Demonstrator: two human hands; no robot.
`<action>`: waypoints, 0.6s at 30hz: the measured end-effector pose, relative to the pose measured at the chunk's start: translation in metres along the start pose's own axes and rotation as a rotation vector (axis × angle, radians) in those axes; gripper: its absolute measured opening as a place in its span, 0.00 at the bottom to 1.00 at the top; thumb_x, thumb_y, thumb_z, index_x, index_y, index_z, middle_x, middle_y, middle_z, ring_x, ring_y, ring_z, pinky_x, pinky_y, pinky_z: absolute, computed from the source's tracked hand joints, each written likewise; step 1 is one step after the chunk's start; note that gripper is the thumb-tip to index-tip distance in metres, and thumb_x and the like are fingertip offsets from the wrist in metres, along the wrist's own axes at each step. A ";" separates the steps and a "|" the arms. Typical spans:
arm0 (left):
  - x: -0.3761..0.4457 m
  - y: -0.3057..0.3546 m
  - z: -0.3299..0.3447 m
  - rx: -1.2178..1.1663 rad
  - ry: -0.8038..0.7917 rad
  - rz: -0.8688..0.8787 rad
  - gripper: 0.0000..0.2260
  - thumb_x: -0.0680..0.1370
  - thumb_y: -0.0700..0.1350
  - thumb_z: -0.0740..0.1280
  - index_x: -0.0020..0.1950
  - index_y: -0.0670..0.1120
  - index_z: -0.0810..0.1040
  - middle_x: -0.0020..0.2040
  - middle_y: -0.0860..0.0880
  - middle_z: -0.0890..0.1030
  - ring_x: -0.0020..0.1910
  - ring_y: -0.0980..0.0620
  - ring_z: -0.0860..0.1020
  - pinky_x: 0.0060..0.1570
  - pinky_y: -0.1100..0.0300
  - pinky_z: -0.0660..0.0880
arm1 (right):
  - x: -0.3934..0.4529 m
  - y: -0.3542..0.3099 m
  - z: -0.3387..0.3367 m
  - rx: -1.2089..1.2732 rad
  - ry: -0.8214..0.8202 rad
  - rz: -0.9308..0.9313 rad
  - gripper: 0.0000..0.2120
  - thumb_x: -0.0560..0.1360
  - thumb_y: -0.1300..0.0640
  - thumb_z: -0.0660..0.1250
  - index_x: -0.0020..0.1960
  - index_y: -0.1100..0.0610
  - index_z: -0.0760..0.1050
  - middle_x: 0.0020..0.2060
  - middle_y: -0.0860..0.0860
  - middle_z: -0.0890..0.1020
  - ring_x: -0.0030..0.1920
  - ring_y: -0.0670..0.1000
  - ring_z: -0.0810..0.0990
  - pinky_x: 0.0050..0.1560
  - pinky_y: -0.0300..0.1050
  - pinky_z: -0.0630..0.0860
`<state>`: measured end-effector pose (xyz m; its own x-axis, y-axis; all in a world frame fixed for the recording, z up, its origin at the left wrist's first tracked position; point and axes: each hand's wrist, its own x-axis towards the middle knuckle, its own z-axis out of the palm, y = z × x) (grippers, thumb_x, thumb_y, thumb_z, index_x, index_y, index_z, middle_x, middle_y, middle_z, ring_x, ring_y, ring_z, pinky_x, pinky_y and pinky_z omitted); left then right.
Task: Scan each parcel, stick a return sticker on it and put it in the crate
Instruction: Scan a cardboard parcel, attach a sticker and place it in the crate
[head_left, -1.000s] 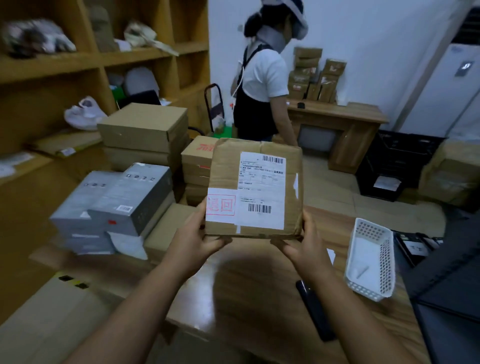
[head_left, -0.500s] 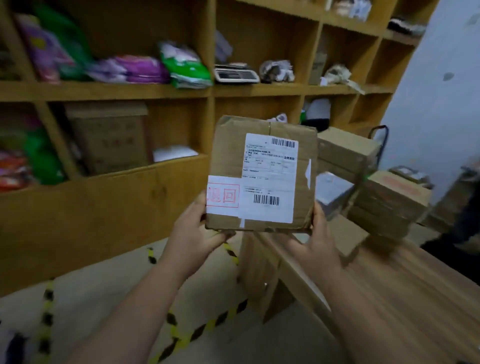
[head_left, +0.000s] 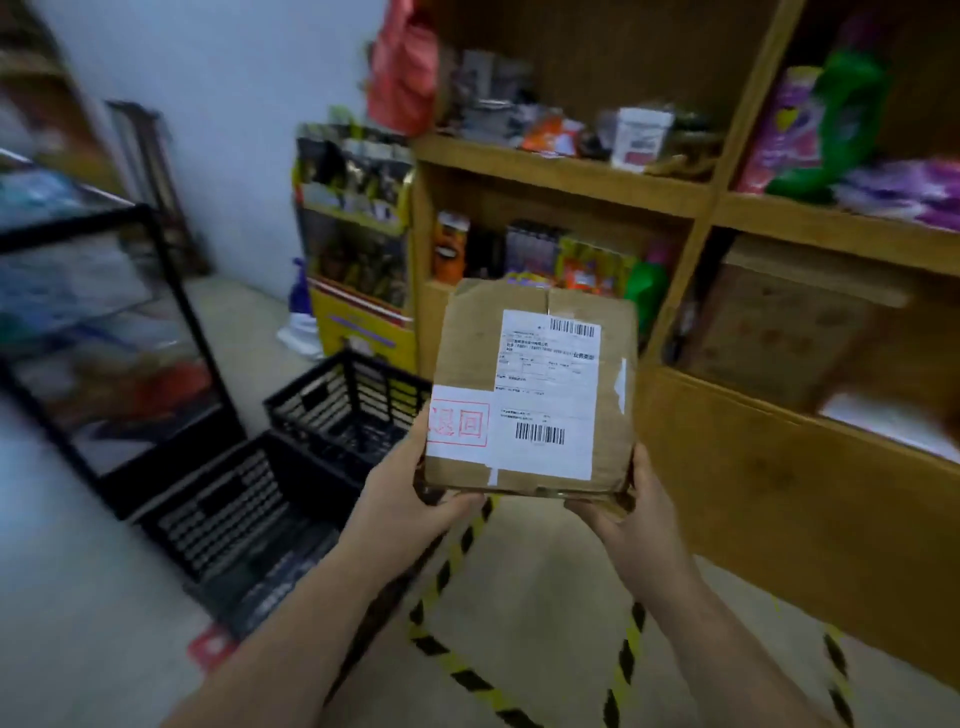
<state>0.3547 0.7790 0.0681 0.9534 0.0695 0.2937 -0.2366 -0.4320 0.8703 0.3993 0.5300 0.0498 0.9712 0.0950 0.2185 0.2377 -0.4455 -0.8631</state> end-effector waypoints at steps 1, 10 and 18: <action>0.002 -0.006 -0.014 0.042 0.049 -0.019 0.40 0.70 0.47 0.77 0.69 0.74 0.57 0.60 0.74 0.74 0.61 0.71 0.73 0.55 0.77 0.69 | 0.019 -0.001 0.017 0.022 -0.071 -0.019 0.35 0.69 0.49 0.77 0.70 0.42 0.64 0.55 0.31 0.76 0.55 0.31 0.75 0.52 0.31 0.75; -0.041 -0.076 -0.094 0.127 0.504 -0.345 0.42 0.70 0.37 0.76 0.65 0.78 0.62 0.58 0.70 0.77 0.58 0.67 0.77 0.53 0.73 0.73 | 0.107 -0.017 0.193 0.070 -0.676 -0.185 0.45 0.67 0.40 0.75 0.77 0.38 0.54 0.68 0.37 0.71 0.67 0.41 0.70 0.66 0.49 0.72; -0.056 -0.176 -0.149 0.037 0.695 -0.629 0.36 0.69 0.37 0.77 0.74 0.50 0.66 0.60 0.59 0.78 0.56 0.65 0.78 0.49 0.73 0.75 | 0.139 -0.022 0.336 0.054 -0.975 -0.171 0.43 0.69 0.44 0.76 0.77 0.41 0.56 0.67 0.38 0.72 0.66 0.41 0.71 0.66 0.47 0.73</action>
<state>0.3154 0.9853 -0.0422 0.5754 0.8165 -0.0464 0.3020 -0.1595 0.9399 0.5340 0.8515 -0.0539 0.5058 0.8560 -0.1069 0.3532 -0.3186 -0.8796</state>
